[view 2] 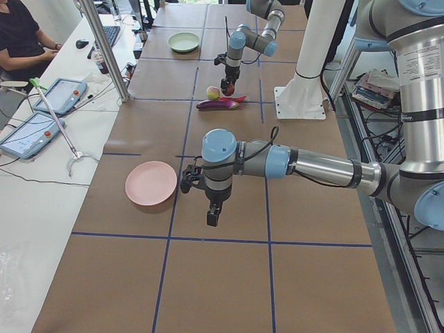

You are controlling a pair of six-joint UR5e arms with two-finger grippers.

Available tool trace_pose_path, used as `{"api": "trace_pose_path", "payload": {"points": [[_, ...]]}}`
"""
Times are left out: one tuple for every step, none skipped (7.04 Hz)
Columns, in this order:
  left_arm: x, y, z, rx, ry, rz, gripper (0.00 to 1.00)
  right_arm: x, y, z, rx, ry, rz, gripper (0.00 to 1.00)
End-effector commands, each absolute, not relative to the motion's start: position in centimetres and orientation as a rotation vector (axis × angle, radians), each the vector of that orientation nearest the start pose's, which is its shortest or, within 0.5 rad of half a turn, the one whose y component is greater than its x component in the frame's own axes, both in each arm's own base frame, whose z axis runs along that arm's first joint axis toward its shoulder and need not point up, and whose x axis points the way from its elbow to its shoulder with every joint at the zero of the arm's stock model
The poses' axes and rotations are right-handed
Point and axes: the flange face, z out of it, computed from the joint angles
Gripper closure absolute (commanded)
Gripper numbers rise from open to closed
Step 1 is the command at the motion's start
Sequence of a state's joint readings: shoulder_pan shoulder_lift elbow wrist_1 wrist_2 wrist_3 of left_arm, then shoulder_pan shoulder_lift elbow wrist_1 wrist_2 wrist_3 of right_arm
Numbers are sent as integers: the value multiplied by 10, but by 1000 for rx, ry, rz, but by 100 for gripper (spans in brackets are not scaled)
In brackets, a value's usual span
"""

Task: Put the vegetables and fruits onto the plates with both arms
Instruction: 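Reach the right gripper down to the red-green pomegranate and grasp it, then carry pomegranate to green plate with right gripper while left reaches for eggplant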

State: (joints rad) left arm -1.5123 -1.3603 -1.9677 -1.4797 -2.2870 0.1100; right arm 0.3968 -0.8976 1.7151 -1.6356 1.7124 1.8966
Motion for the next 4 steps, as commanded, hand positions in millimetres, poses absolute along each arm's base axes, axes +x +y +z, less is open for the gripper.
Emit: {"api": "trace_pose_path", "payload": {"points": [[5,-426,554,130,783,290,0,-512,-342,206,-113,-770,614,98],[46,-441,532,70,808,210,0,-490,-339,216,-88,-766,565,98],[103,-455,501,-3,826,108,0,-468,-359,238,-28,-733,493,98],[147,-469,461,19,860,107,0,-436,-395,258,46,-694,428,98]]}}
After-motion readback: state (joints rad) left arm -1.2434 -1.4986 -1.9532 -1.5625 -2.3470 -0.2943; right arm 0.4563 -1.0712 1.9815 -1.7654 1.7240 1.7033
